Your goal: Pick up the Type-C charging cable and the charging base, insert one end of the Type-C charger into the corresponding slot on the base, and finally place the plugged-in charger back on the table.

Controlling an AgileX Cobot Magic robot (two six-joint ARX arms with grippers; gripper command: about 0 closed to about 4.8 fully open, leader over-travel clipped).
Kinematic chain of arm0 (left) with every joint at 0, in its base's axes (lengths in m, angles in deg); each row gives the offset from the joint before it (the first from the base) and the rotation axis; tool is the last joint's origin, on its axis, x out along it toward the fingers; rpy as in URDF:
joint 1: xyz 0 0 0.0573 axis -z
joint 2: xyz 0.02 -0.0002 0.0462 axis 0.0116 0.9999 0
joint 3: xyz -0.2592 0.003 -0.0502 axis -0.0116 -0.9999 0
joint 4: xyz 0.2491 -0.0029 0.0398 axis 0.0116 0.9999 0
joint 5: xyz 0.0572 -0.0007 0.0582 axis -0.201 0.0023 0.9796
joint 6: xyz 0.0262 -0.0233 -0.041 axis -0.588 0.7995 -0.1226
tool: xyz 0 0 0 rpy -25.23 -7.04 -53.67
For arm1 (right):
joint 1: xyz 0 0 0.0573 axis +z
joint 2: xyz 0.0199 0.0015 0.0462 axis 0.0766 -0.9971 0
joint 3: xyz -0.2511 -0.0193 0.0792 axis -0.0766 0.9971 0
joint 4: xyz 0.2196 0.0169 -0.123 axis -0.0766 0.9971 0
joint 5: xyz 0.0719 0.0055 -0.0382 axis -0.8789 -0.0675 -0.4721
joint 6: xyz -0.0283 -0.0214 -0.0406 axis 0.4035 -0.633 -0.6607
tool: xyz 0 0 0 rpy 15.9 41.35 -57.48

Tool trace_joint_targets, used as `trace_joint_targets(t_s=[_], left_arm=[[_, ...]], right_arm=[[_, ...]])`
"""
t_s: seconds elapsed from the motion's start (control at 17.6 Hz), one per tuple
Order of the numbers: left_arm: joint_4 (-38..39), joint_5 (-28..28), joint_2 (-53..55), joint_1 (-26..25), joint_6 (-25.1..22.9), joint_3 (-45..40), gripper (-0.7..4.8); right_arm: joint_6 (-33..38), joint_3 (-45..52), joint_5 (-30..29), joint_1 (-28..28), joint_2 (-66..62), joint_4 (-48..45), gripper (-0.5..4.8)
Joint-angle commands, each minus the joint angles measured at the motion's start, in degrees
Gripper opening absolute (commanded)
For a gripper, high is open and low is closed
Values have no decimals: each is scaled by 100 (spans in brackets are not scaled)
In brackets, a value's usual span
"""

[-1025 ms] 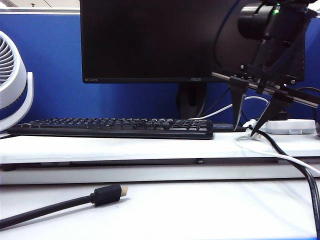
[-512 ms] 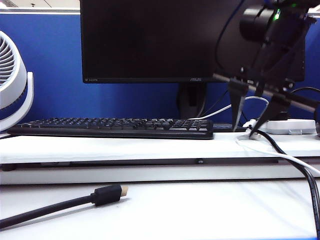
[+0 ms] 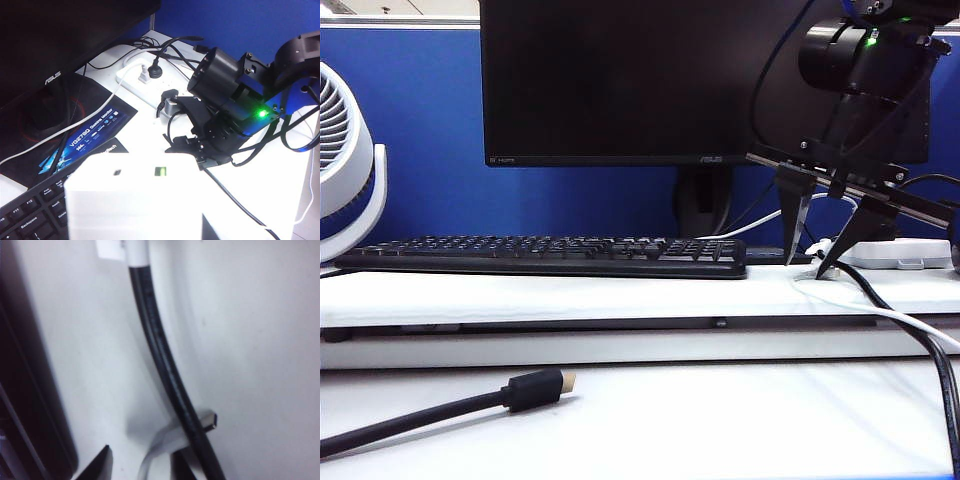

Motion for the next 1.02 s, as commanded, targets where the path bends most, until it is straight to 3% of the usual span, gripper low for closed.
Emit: trace_joint_targets(t_s=[0.06, 0.34, 0.74, 1.02], left_arm=[[-118, -39, -39, 4, 15, 17, -5], [-118, -42, -39, 4, 17, 17, -5], [-116, -39, -39, 2, 17, 17, -5], [-107, -39, -39, 4, 17, 17, -5]], right_arm=[[-2, 20, -20, 2, -63, 96, -9], [-697, 9, -299, 2, -59, 140, -9], [-3622, -280, -1191, 4, 103, 304, -8], [-4647, -280, -1928, 4, 837, 24, -8]])
